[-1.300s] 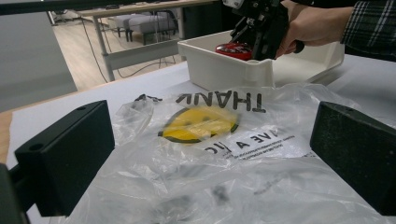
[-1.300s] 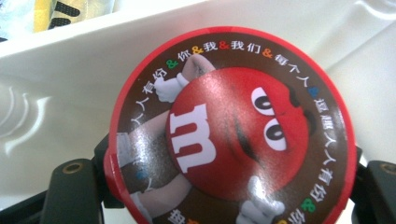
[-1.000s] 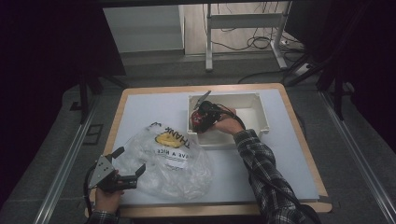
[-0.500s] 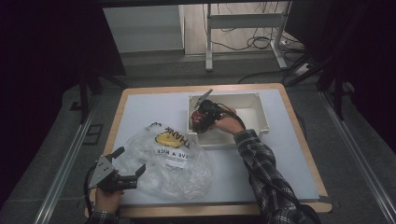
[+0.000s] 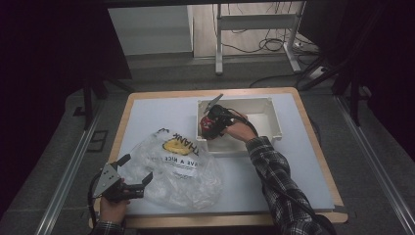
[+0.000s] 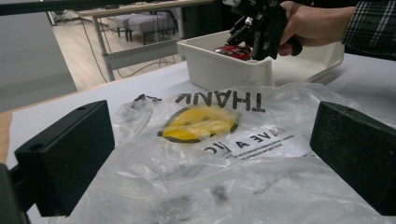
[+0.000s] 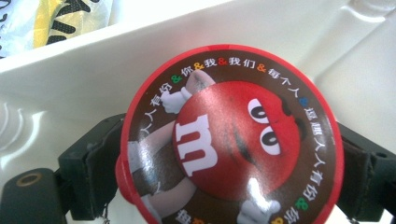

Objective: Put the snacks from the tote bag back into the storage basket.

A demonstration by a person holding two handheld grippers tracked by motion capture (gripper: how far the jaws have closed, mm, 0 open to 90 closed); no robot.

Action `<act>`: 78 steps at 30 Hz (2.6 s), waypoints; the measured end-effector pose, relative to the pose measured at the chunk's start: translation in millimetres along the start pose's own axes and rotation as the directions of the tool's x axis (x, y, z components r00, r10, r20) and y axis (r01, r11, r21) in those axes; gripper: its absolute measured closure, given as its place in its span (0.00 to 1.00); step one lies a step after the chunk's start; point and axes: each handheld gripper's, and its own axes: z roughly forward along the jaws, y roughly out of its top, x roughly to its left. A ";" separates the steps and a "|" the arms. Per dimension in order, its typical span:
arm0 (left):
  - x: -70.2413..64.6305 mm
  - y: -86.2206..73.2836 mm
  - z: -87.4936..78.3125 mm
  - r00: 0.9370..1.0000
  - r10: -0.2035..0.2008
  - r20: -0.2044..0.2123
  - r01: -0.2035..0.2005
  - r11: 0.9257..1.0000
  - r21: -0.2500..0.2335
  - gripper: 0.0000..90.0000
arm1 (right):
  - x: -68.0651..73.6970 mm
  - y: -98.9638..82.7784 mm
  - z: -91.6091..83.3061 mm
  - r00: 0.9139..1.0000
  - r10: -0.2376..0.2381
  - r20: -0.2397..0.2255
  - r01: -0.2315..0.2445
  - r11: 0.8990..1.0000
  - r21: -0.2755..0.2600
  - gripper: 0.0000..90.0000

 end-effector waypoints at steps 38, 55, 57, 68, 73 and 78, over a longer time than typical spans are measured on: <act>-1.1 0.2 1.1 1.000 0.005 0.001 -0.005 1.000 0.003 0.00 | 8.0 0.8 -18.2 0.999 -0.021 0.033 0.021 1.000 -0.021 0.07; -1.3 0.1 1.3 1.000 0.006 -0.001 -0.006 1.000 0.005 0.00 | 11.1 -2.4 -26.4 0.999 -0.012 0.043 0.014 0.999 -0.040 0.06; -1.2 0.1 1.2 1.000 0.006 -0.001 -0.006 1.000 0.005 0.00 | 11.4 -2.5 -27.1 0.999 -0.011 0.042 0.013 0.999 -0.042 0.06; -1.2 0.1 1.1 1.000 0.006 -0.002 -0.006 1.000 0.005 0.00 | 14.2 -3.4 -30.0 0.999 -0.014 0.045 0.016 0.999 -0.047 0.05; -1.2 0.1 1.0 1.000 0.007 -0.004 -0.007 1.000 0.004 0.00 | 15.5 -3.9 -31.7 0.999 -0.012 0.047 0.015 0.999 -0.052 0.05; -1.2 0.1 0.9 1.000 0.007 -0.004 -0.007 1.000 0.003 0.00 | 15.7 -4.8 -33.2 0.999 -0.009 0.053 0.012 0.998 -0.059 0.04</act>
